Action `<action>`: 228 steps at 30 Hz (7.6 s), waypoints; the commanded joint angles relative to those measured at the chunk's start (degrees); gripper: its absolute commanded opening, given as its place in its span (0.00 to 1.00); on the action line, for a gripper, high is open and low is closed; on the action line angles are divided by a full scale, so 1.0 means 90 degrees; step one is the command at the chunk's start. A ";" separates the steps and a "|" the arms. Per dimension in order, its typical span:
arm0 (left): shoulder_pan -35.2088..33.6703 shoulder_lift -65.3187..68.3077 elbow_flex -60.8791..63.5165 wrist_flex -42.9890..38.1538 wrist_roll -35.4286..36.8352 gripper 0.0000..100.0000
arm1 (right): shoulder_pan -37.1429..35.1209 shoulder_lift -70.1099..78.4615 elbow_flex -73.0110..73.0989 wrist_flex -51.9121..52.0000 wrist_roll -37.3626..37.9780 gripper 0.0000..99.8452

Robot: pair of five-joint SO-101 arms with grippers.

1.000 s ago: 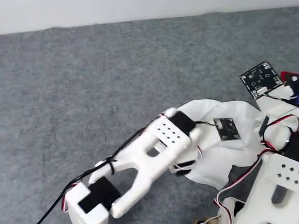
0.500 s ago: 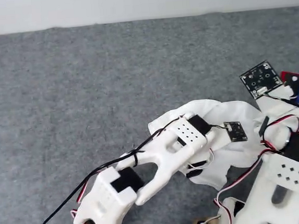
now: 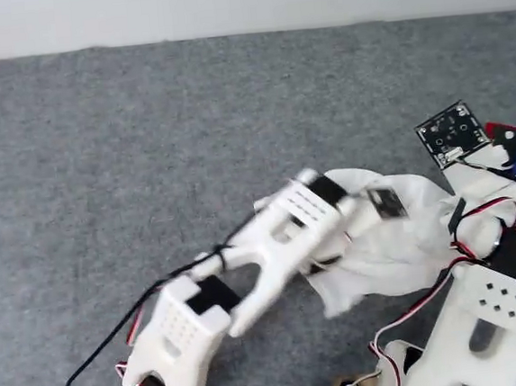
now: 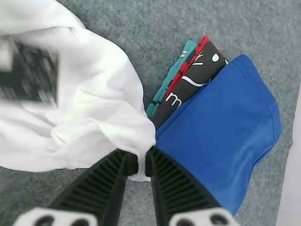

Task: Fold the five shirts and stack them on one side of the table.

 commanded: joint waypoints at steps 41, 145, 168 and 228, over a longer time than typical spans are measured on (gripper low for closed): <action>0.0586 -0.2637 0.1978 0.0781 -0.1162 0.10 | -0.0435 -0.0054 0.0869 -0.0591 -0.0029 0.01; -0.3937 -0.6447 -0.4137 0.1201 -0.3136 0.01 | -0.1568 0.0073 -0.5236 -0.3443 0.0869 0.01; -0.4825 -0.8508 -0.2271 0.1241 -0.3673 0.01 | -0.0650 -0.0767 -0.5206 -0.3365 0.0860 0.01; -0.5304 -0.2989 0.1939 -0.6789 -0.5841 0.01 | -0.1998 0.6510 -0.3253 -0.9480 0.2774 0.01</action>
